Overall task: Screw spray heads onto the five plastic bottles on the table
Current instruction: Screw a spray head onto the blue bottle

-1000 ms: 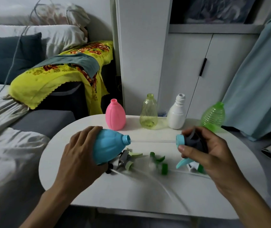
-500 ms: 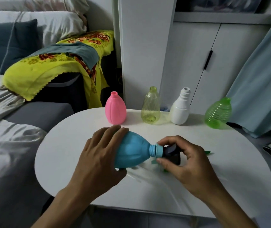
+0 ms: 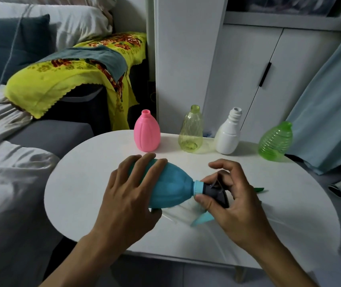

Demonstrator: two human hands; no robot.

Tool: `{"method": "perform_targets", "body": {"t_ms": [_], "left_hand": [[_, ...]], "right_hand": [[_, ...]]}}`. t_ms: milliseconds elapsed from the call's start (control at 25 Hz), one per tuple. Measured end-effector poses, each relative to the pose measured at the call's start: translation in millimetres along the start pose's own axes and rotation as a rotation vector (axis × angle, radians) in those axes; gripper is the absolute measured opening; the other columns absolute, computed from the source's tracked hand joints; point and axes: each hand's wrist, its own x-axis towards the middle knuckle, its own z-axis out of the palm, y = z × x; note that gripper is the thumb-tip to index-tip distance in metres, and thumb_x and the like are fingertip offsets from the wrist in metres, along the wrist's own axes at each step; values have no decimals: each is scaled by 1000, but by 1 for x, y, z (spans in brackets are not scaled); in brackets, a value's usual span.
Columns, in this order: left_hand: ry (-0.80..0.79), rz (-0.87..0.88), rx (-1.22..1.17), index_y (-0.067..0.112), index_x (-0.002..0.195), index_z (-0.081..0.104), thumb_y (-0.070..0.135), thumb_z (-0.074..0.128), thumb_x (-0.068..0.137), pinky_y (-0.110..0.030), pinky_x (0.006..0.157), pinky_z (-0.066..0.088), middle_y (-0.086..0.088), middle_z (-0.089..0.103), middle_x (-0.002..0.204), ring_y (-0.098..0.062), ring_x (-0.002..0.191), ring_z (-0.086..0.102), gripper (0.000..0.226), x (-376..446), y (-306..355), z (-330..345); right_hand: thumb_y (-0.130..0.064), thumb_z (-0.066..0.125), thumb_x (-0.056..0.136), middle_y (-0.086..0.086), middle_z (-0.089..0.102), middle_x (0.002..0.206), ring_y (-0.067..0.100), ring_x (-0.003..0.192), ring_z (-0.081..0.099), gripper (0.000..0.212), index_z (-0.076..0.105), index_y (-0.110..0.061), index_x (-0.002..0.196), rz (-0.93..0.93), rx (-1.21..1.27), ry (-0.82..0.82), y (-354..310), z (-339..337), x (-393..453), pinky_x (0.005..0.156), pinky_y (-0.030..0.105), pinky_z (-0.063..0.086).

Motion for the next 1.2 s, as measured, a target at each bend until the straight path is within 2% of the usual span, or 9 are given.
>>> {"method": "perform_targets", "body": {"t_ms": [200,320,520,640,760,840,920,1000,1200], "left_hand": [[10,16,13,16,140,42,29,89,57,-52,96,47,-15,51,142,-41,127,46,97,0,0,0],[-7,-5,-63,16,140,44,31,87,57,-51,96,49,-11,51,142,-37,126,46,94,3,-3,0],[0,-29,-174,21,140,40,36,86,54,-45,95,50,-3,49,140,-28,124,45,99,5,-12,5],[6,-34,-229,25,139,38,39,85,53,-42,94,51,1,49,138,-24,121,46,100,5,-11,7],[27,-49,-273,25,139,39,43,81,54,-37,94,49,2,49,137,-21,119,46,96,6,-8,8],[40,-56,-267,23,138,39,42,81,55,-40,93,50,1,50,138,-23,119,46,95,6,-7,9],[54,-81,-264,22,138,39,41,82,55,-42,93,51,-2,51,138,-25,119,47,96,5,-4,9],[62,-99,-261,22,138,39,40,84,54,-45,92,51,-3,51,138,-27,119,47,97,4,2,9],[33,-207,-262,23,136,39,42,83,51,-45,84,55,-2,54,132,-27,112,50,98,-1,20,13]], "right_hand": [[-31,76,76,-1,70,79,10,63,67,26,54,-32,91,133,138,13,-6,0,1,57,24,55],[-29,59,88,6,73,83,16,72,69,7,63,-24,86,159,231,22,-6,-7,6,61,33,59],[6,39,74,1,71,121,18,113,66,57,65,-28,112,179,338,-289,3,-29,12,82,32,58],[2,51,89,-9,65,131,14,122,60,54,59,-39,122,101,145,-350,7,-36,13,93,32,54],[-21,67,92,-19,71,115,6,104,68,37,62,-43,122,-9,-88,-237,7,-36,13,86,16,51],[-43,69,88,-15,77,84,3,76,72,16,70,-40,103,-1,-117,-114,2,-28,11,69,15,53],[-52,66,83,-6,67,55,4,50,61,22,70,-31,79,20,-69,-4,-2,-17,8,52,20,49],[-52,64,81,-4,58,49,6,46,51,31,68,-24,69,64,55,118,-3,-7,5,47,22,43],[-43,63,91,-20,74,102,-4,94,67,19,67,-36,107,175,217,71,1,18,2,75,9,49]]}}
